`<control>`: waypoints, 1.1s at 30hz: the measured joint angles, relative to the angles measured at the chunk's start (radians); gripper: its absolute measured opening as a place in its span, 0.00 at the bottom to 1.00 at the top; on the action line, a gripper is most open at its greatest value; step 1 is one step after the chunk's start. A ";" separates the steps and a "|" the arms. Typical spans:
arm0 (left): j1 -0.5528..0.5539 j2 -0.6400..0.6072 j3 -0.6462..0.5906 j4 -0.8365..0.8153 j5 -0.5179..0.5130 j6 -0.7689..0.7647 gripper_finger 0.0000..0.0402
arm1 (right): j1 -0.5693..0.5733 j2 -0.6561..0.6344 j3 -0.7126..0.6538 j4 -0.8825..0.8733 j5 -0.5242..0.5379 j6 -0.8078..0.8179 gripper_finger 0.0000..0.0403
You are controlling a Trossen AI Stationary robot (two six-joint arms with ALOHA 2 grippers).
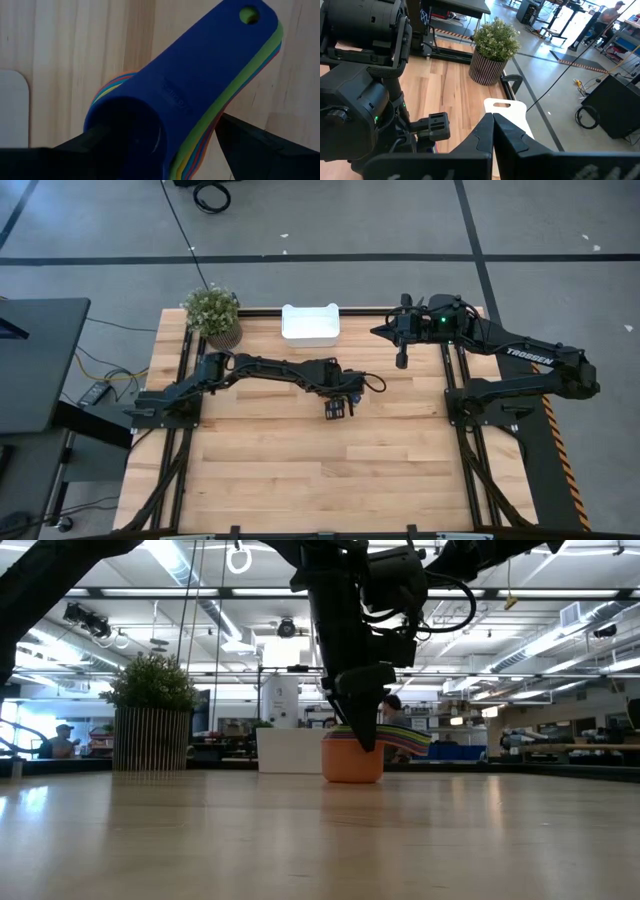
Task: Nest measuring cups in basket
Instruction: Put the nested measuring cups into the white bin
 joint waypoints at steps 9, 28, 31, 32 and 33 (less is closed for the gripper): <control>0.000 0.000 0.000 0.000 0.002 0.005 0.74 | 0.000 0.000 0.000 0.000 0.000 0.000 0.03; -0.001 0.000 0.000 0.001 0.004 0.006 0.59 | 0.000 0.000 0.000 0.017 0.000 -0.111 0.03; -0.001 0.000 0.000 0.001 0.004 0.007 0.58 | 0.000 0.000 0.000 0.017 0.000 -0.113 0.03; -0.001 0.000 0.000 0.001 0.004 0.007 0.57 | 0.000 0.000 0.000 0.017 0.000 -0.113 0.03; -0.001 0.000 0.000 0.001 0.004 0.007 0.57 | 0.000 0.000 0.000 0.018 0.000 -0.113 0.03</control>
